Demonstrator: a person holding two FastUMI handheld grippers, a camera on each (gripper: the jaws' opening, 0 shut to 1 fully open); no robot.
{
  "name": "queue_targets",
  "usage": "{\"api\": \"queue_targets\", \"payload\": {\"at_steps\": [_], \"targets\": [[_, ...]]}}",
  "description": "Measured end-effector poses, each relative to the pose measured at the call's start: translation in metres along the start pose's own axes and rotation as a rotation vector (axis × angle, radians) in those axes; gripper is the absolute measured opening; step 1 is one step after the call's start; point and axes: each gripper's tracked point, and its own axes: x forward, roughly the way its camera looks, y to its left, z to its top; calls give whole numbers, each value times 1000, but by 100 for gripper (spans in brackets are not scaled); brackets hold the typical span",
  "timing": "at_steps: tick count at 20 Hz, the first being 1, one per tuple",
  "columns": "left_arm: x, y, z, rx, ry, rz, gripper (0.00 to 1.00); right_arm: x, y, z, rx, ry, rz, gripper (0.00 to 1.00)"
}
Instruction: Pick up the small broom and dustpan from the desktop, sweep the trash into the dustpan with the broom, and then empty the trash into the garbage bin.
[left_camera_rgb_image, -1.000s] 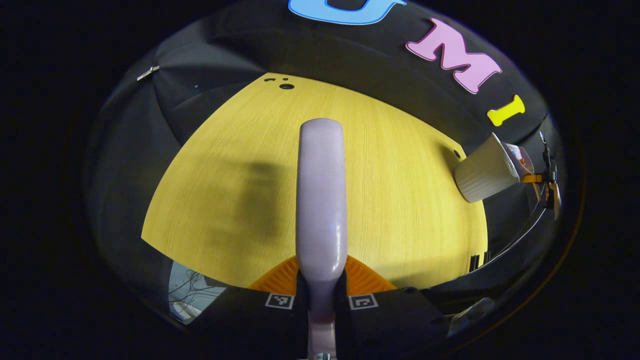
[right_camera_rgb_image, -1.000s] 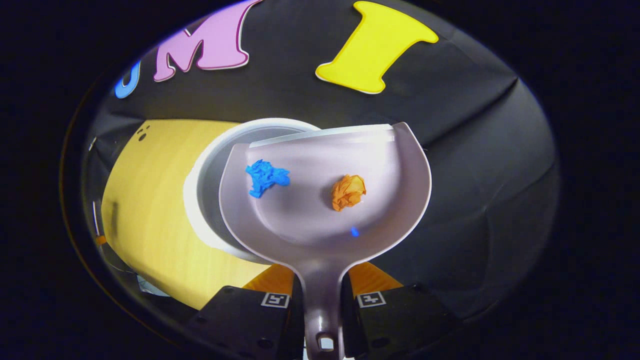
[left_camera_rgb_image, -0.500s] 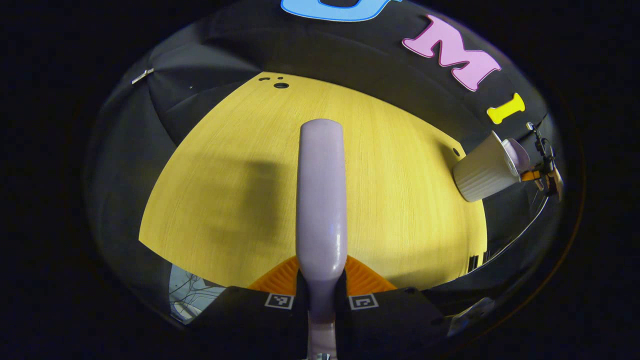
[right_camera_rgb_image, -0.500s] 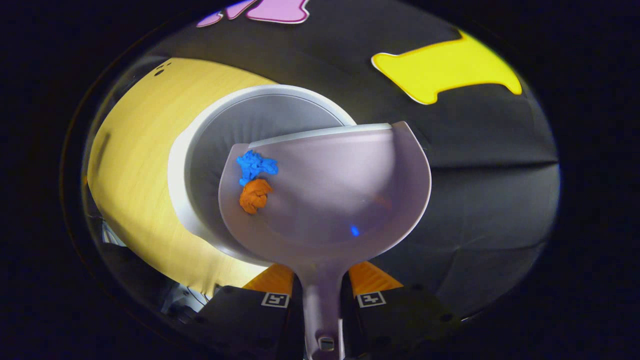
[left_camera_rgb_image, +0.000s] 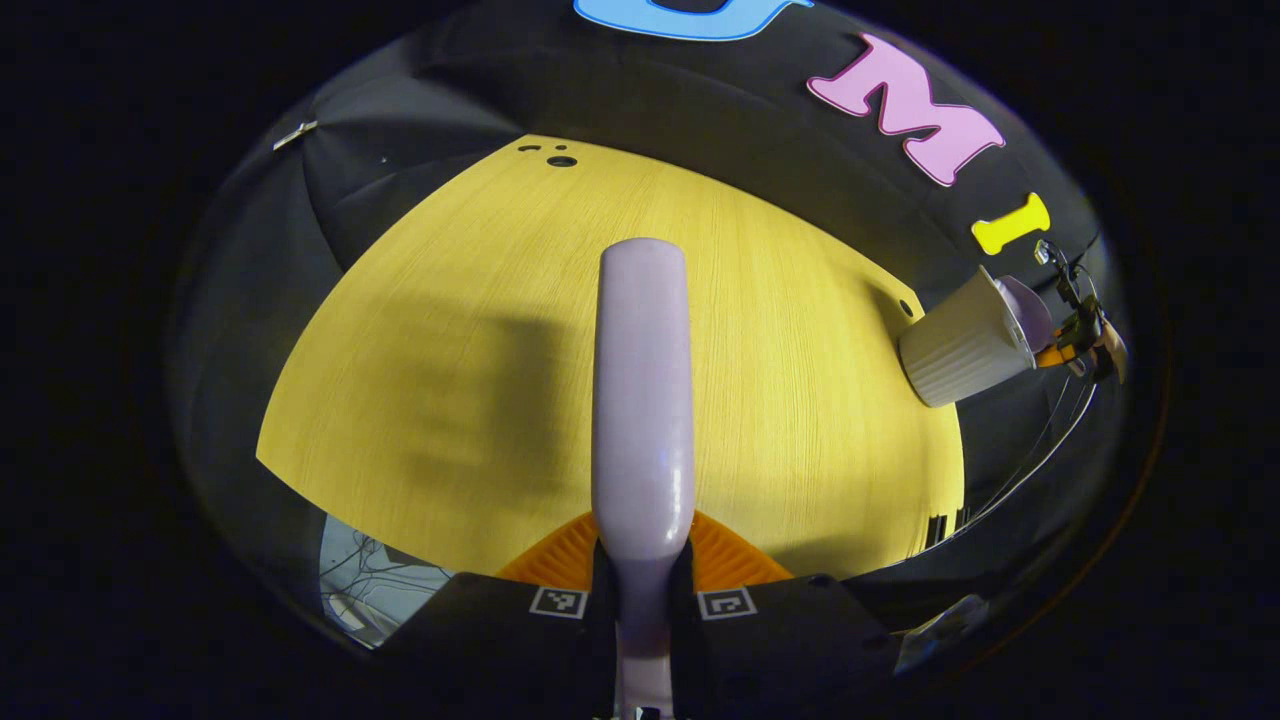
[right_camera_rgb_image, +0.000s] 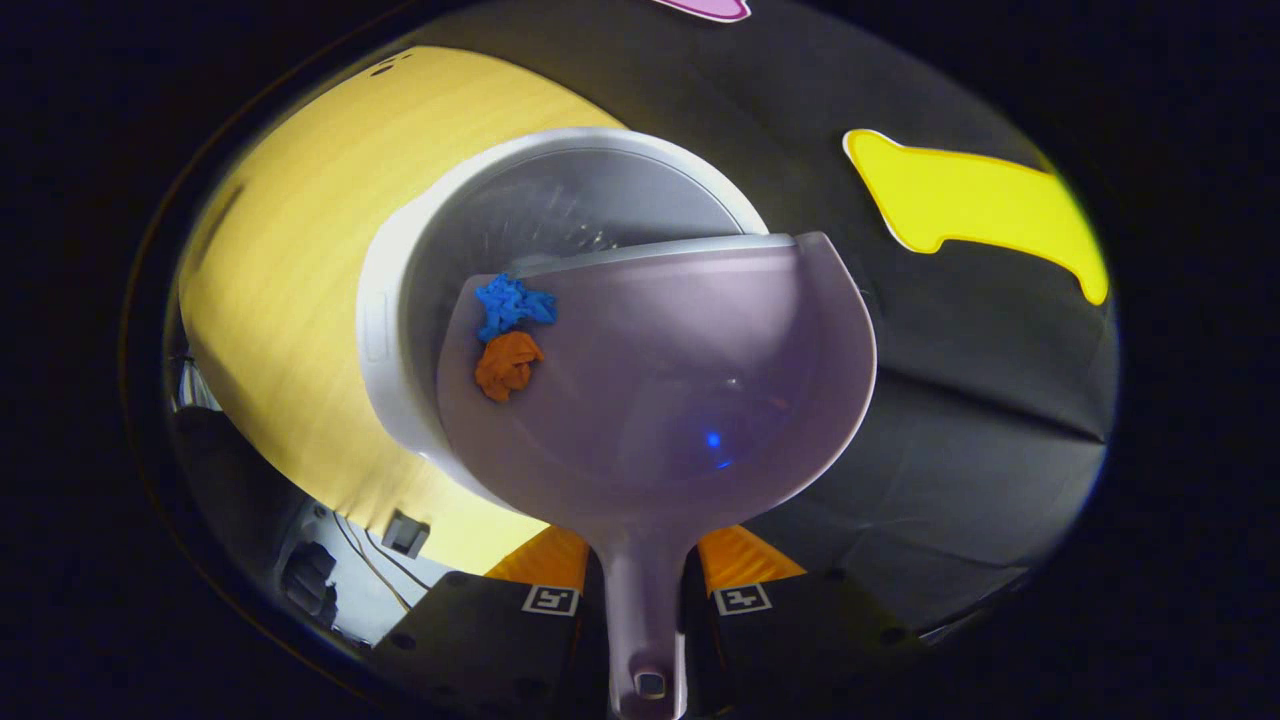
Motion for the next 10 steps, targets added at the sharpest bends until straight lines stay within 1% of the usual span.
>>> {"api": "queue_targets", "payload": {"at_steps": [2,4,5,8,10], "targets": [[1,0,-2,3,-2,2,24,-1,-7,1,-64,21,-54,34],[1,-1,-4,9,1,6,26,-4,-14,2,-128,28,-111,34],[1,-1,-5,12,1,5,26,-5,-13,6,-141,25,-130,34],[0,-5,-8,16,3,1,24,-6,-15,9,-168,6,-168,34],[-1,-5,-9,31,6,5,26,-7,-15,10,-160,-12,-178,34]]}}
